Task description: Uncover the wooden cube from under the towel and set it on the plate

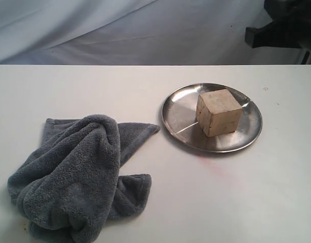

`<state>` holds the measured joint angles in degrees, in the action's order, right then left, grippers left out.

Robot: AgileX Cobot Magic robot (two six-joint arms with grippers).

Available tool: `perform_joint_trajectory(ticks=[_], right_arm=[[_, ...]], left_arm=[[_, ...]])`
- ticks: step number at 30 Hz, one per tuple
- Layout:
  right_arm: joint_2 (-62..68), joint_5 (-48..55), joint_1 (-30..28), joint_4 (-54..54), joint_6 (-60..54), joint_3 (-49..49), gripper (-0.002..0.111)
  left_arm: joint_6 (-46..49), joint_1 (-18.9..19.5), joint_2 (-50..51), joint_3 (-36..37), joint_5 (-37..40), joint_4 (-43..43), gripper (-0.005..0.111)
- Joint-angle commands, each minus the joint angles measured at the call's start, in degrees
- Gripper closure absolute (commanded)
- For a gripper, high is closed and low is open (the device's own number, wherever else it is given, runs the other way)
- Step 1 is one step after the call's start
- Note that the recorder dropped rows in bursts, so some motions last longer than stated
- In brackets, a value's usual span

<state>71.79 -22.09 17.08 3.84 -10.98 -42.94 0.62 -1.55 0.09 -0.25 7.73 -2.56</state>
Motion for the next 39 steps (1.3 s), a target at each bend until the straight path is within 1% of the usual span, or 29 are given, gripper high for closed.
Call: perform_joint_trajectory(ticks=[1,2,3,5,7,9,19,27,33,36,39], right_arm=[[-6.1,0.2,-2.9,1.7,-3.4,2.4,0.108],[-9.0,0.2,-5.2,1.7,-3.4,4.3,0.108],[-10.2,0.1,-6.2,1.7,-3.4,5.2,0.108],[-16.3,0.1,-10.8,1.7,-2.9,9.1,0.108],[-20.7,0.1,-13.0,2.3,-2.2,11.3,0.108],[-24.0,0.1,-13.6,4.3,-2.2,13.1,0.108],[-35.9,1.0,-13.7,4.3,-2.2,20.9,0.108],[-44.3,5.0,-13.7,4.3,-2.2,25.7,0.108],[-51.5,9.9,-13.7,4.3,-1.8,28.2,0.108],[-54.6,10.9,-13.7,6.0,-1.8,29.2,0.108],[-57.2,14.7,-13.7,6.1,-1.8,29.2,0.108]], left_arm=[[-0.1,0.0,-0.1,0.3,-0.1,0.0,0.105],[-0.1,0.0,-0.1,0.3,-0.1,0.0,0.105],[-0.1,0.0,-0.1,0.3,-0.1,0.0,0.105],[-0.1,0.0,-0.1,0.3,-0.1,0.0,0.105],[-0.1,0.0,-0.1,0.3,-0.1,0.0,0.105],[-0.2,0.0,-0.1,0.3,-0.1,0.0,0.105],[-0.1,0.0,-0.1,0.3,-0.1,0.0,0.105],[-0.1,0.0,-0.1,0.3,-0.1,0.0,0.105],[-0.1,0.0,-0.1,0.3,-0.1,0.0,0.105],[-0.1,0.0,-0.1,0.3,-0.1,0.0,0.105],[-0.1,0.0,-0.1,0.3,-0.1,0.0,0.105]])
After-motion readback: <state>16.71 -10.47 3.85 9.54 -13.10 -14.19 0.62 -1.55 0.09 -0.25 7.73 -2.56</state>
